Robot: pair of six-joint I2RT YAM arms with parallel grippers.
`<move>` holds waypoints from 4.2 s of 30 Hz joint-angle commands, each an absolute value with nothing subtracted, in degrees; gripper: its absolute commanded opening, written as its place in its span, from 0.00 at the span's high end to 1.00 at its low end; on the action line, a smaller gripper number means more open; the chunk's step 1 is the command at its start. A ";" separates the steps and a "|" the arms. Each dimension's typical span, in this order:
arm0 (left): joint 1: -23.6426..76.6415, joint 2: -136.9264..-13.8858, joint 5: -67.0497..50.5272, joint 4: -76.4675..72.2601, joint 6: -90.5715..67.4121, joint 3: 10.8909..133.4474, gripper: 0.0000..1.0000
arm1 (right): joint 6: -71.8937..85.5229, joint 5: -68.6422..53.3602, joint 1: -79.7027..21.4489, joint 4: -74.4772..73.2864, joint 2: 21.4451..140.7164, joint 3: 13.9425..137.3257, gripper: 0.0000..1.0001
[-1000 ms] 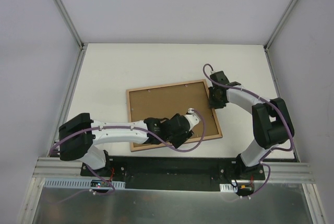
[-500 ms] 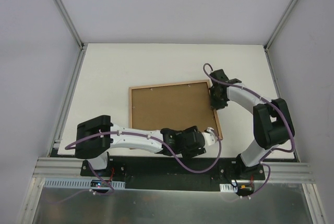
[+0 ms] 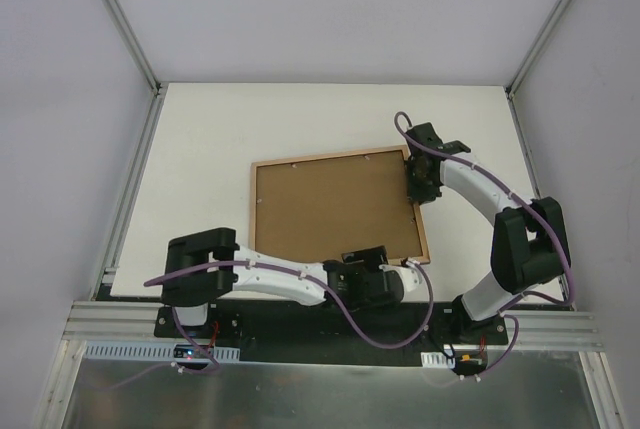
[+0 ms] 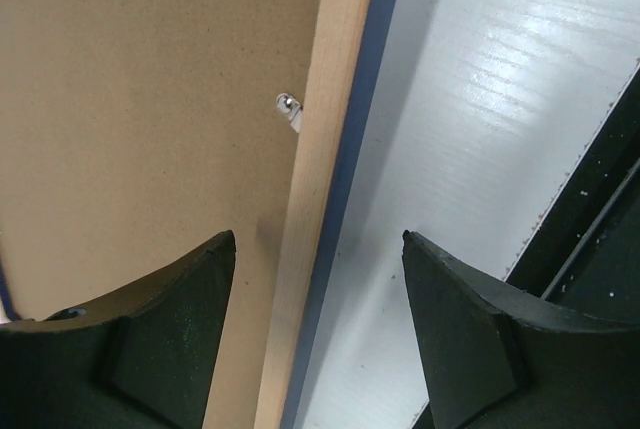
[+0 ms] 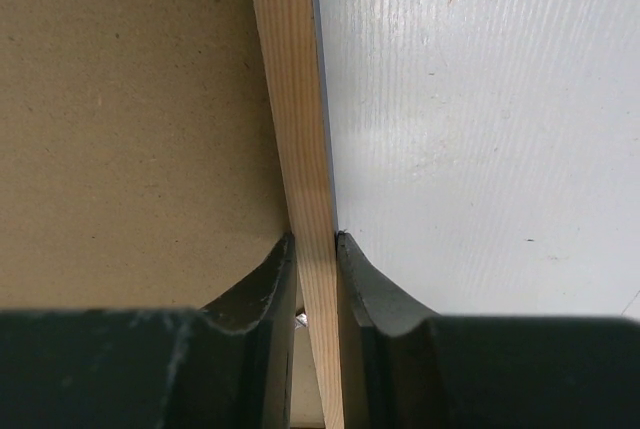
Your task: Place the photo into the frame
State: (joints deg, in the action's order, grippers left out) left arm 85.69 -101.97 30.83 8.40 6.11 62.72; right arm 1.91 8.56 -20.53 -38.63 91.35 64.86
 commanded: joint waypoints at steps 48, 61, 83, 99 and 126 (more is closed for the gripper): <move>92.99 -114.62 72.33 -91.95 90.19 60.56 1.00 | 3.34 9.41 -20.13 -45.26 76.74 75.40 0.22; 90.44 -99.15 67.33 -49.16 63.65 57.83 1.00 | 5.62 9.84 -17.32 -45.79 64.17 78.66 0.14; 76.21 -84.47 48.26 3.34 38.67 77.07 1.00 | 11.60 9.06 -6.86 -39.56 55.90 71.46 0.13; 67.60 -82.79 39.39 14.57 27.09 94.73 1.00 | 14.50 0.62 -5.10 -32.26 58.88 63.90 0.14; 52.47 -87.45 25.84 34.09 2.38 123.21 1.00 | 14.77 -7.21 -6.24 -24.79 63.28 56.16 0.16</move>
